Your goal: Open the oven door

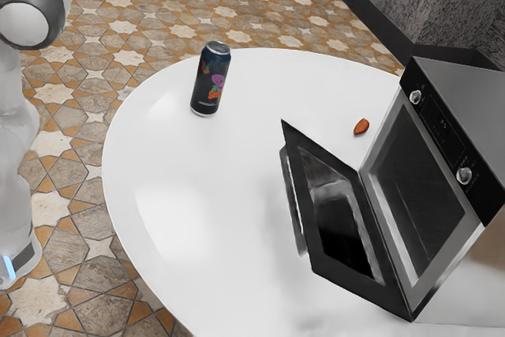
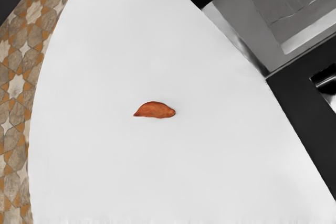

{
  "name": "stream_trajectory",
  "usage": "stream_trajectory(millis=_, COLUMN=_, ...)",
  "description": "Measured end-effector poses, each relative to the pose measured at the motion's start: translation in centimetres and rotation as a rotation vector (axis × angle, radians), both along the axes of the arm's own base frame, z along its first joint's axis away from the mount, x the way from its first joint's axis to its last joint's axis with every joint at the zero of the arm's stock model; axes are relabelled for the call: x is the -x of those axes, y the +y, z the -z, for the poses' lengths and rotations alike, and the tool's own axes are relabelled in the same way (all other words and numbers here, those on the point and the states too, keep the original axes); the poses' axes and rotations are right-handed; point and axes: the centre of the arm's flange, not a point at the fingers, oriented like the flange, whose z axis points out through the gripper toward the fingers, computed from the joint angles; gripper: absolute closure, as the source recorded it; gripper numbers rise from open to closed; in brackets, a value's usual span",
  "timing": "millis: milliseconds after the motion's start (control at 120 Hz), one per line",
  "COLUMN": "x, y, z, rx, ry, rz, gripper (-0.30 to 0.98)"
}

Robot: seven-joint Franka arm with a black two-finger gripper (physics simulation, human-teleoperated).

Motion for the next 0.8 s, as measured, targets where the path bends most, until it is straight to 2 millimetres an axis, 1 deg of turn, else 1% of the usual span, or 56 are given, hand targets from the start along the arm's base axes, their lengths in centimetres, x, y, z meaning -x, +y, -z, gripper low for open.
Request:
stream_trajectory(millis=25, x=-0.6, y=4.4, z=1.4, rx=0.048, ry=0.042, rz=-0.105, gripper=0.0)
stream_trajectory(millis=42, x=-0.7, y=6.8, z=2.4, rx=0.079, ry=0.069, rz=-0.165, gripper=0.0)
stream_trajectory(millis=58, x=-0.8, y=8.6, z=3.3, rx=0.11, ry=0.094, rz=-0.215, gripper=0.0)
stream_trajectory(millis=75, x=-1.0, y=9.6, z=4.2, rx=0.141, ry=0.121, rz=-0.25, gripper=0.0)
stream_trajectory(millis=108, x=-1.8, y=10.2, z=6.5, rx=0.208, ry=0.182, rz=-0.294, gripper=0.0)
stream_trajectory(millis=192, x=-3.3, y=9.4, z=12.3, rx=0.344, ry=0.333, rz=-0.357, gripper=0.0)
stream_trajectory(millis=217, x=-3.5, y=9.2, z=13.5, rx=0.37, ry=0.363, rz=-0.375, gripper=0.0)
stream_trajectory(millis=250, x=-3.6, y=8.9, z=14.4, rx=0.397, ry=0.389, rz=-0.398, gripper=0.0)
stream_trajectory(millis=300, x=-3.7, y=8.4, z=15.1, rx=0.427, ry=0.411, rz=-0.431, gripper=0.0)
stream_trajectory(millis=383, x=-3.7, y=8.1, z=15.6, rx=0.461, ry=0.43, rz=-0.484, gripper=0.0)
stream_trajectory(millis=800, x=-3.6, y=7.4, z=16.1, rx=0.524, ry=0.44, rz=-0.678, gripper=0.0)
